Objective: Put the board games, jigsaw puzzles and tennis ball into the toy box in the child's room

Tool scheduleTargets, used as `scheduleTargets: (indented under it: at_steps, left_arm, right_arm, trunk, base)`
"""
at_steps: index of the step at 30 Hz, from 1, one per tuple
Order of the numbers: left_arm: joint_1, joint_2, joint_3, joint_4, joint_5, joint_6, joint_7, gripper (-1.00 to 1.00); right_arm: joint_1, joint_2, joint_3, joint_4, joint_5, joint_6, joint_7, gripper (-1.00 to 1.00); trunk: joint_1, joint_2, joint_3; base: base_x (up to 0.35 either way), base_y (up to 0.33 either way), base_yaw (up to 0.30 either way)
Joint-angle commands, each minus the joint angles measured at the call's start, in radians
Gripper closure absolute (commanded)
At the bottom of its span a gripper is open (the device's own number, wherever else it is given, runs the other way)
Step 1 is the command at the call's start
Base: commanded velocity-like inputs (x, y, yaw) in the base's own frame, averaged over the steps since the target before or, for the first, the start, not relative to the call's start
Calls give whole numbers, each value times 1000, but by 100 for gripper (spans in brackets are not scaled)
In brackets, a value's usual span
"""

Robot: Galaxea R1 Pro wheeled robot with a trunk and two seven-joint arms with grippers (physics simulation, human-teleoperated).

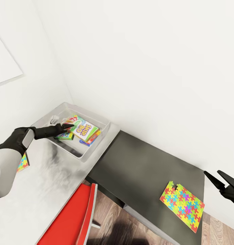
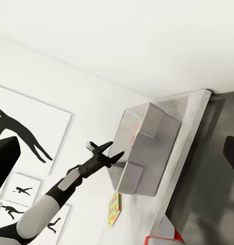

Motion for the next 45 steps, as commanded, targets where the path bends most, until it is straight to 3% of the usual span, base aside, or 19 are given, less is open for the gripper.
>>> scheduleTargets:
  at_steps: [1, 16, 25, 35, 45]
  left_arm:
    - [-1, 3, 3, 1, 2, 6, -4, -100]
    - [-1, 43, 4, 0, 8, 8, -37, -100]
    - [-1, 82, 1, -1, 7, 43, -250, -100]
    - [9, 125, -11, -46, 1, 97, -435, -100]
    - [83, 175, -14, -54, -1, 102, -668, -100]
  right_arm:
    - [-1, 0, -1, 0, 1, 4, 2, -100]
    - [-1, 1, -3, 0, 1, 3, 5, -100]
    - [-1, 1, -5, -1, 1, 2, 11, -100]
    - [-1, 1, -7, -1, 1, 2, 14, -100]
    - [0, 4, -39, 1, 0, -5, 16, -100]
  trunk:
    - [1, -2, -2]
    - [1, -2, -2]
    - [1, -2, -2]
    - [1, -2, 11]
    - [1, -2, 27]
  base:
    - [0, 0, 0]
    - [0, 0, 0]
    - [-45, -26, 0]
    - [-238, -159, 0]
    - [-60, -34, 0]
